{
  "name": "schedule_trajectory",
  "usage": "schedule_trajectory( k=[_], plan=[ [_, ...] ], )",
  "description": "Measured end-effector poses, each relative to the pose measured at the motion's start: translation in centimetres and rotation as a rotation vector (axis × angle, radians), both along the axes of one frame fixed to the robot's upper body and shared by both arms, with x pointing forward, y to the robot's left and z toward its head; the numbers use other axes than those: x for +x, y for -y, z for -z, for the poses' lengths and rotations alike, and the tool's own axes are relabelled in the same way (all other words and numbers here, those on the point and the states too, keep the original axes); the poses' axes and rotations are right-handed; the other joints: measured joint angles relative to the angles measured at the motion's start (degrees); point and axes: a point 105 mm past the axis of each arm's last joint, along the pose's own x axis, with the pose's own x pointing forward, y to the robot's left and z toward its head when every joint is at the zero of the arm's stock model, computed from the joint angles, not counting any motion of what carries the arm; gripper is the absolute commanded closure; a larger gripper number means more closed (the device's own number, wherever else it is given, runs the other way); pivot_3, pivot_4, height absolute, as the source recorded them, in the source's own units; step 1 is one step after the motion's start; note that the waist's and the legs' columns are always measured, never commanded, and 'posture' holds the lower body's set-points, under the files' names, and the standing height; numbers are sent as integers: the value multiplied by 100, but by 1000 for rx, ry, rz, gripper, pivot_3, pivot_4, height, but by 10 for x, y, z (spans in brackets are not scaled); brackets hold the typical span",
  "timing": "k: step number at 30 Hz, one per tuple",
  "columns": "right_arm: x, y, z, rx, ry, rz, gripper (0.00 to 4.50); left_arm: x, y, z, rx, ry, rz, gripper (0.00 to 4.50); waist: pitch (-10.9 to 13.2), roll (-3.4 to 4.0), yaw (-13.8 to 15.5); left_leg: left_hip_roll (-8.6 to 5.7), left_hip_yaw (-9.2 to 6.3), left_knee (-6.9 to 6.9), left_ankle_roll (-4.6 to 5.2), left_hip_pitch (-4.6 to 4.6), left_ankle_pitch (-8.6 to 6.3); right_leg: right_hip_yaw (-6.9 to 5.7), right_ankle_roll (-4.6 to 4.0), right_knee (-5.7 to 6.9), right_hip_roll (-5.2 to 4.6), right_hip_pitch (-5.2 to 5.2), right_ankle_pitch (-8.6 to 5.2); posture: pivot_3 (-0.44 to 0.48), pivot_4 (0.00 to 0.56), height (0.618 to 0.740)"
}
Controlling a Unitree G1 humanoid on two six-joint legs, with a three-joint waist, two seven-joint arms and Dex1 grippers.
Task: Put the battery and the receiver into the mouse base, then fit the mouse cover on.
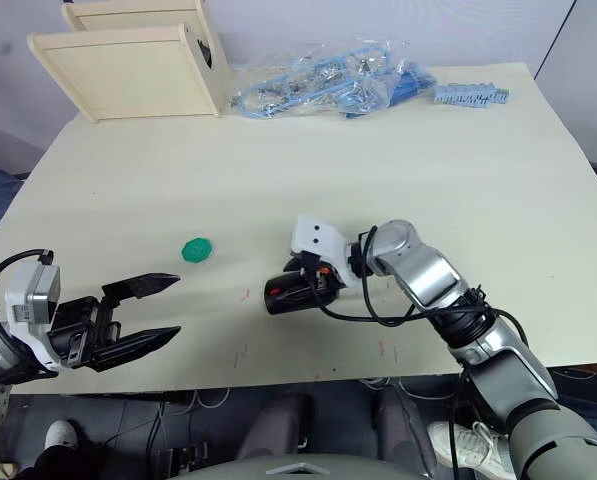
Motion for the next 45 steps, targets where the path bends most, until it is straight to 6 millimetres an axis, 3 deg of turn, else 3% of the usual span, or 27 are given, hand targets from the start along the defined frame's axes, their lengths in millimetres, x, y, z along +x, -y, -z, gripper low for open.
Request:
schedule_trajectory(
  k=[2,12,23,28,31,32,35,39,45],
  plan=[
    [0,0,1,1,-6,-1,3109,0,0,0,1,2,0,0,0,0,0,0,-1,0,0,0,0,0,0,0,0,0,0,0,150,740],
    [1,-3,1,5,7,4,3109,0,0,0,3,5,-1,0,0,0,-1,0,-1,0,0,0,0,0,0,0,0,0,0,0,150,740],
    [4,-2,16,-134,49,-18,3109,0,-1,2,20,7,-5,0,-21,-6,22,-1,3,-3,0,37,-1,2,0,-4,-1,30,-1,0,150,740],
    [3,8,12,38,-56,51,3109,1,-1,1,18,17,-6,0,-21,-10,46,-2,5,-6,0,42,-1,5,0,-8,-3,39,-1,0,150,740],
    [-3,22,4,195,-95,111,3109,1,0,1,15,20,-9,0,-16,-8,41,-1,5,-7,0,33,-1,7,0,-4,-3,30,-1,0,150,740],
    [-8,32,-7,325,-104,135,3109,1,0,2,13,20,-11,0,-16,-8,31,1,6,-6,0,32,-1,8,0,-2,-1,28,-1,0,150,740],
    [-11,44,-10,412,-121,179,3109,1,0,2,13,21,-11,0,-16,-8,15,2,7,-7,0,35,-1,9,0,1,1,29,-1,0,150,740],
    [-12,52,2,435,-144,257,3109,3,0,0,11,29,-12,0,-15,-7,-4,3,11,-8,0,37,-1,13,0,2,5,28,-2,0,150,740],
    [-5,44,22,510,-177,375,3109,8,7,-1,3,38,14,0,-15,-8,0,3,15,-8,0,36,-1,18,0,1,6,28,-1,0,150,740]
  ],
)
